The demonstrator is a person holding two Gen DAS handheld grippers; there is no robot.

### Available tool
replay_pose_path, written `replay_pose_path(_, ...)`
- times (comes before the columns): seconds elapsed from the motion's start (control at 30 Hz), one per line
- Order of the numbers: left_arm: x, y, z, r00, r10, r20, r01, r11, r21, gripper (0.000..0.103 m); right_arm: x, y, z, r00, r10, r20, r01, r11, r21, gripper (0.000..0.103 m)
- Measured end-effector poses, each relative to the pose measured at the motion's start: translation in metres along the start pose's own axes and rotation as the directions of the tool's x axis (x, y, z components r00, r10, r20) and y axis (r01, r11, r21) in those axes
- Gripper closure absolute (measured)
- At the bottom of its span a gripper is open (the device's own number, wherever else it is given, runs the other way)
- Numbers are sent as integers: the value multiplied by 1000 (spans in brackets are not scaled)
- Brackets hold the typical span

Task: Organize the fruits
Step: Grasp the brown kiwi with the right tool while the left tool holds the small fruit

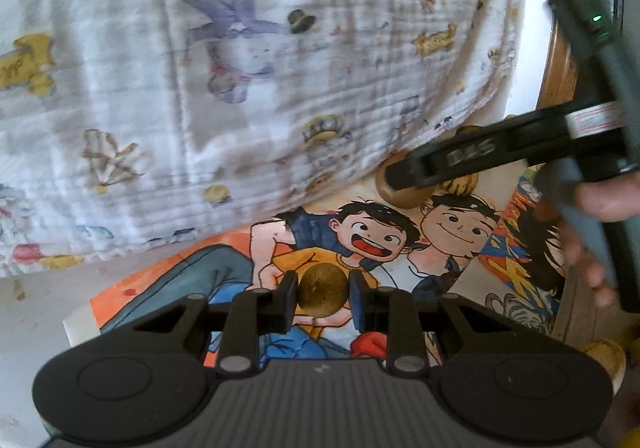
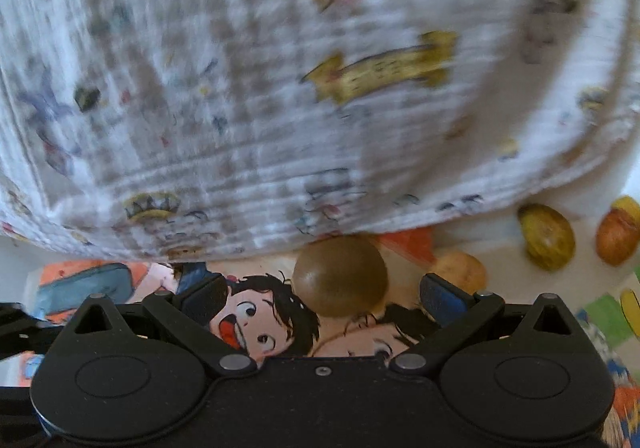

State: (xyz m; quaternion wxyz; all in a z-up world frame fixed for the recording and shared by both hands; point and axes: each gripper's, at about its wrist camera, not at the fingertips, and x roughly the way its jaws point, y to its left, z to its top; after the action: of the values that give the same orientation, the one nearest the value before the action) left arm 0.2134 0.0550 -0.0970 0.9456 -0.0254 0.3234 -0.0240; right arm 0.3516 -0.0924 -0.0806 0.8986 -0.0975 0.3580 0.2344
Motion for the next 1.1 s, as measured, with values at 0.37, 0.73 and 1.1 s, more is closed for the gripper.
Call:
replay_pose_path(0.37,-1,13,-1,1000,-11,3,11,1000,-29,73,40,-3,-1,999,-31,-29,29,998,-60,9)
replay_pose_path(0.73,4,9,-1,1000,-14,1,14,999,-31,73,62,-12,-7,997,-27,-65,22,997,-75,34)
replay_pose_path(1.1,12,8,1,1000,-1,-7,0,1000,-30,74,47,-5,-12,996,1,-85,-7,997,-76,37)
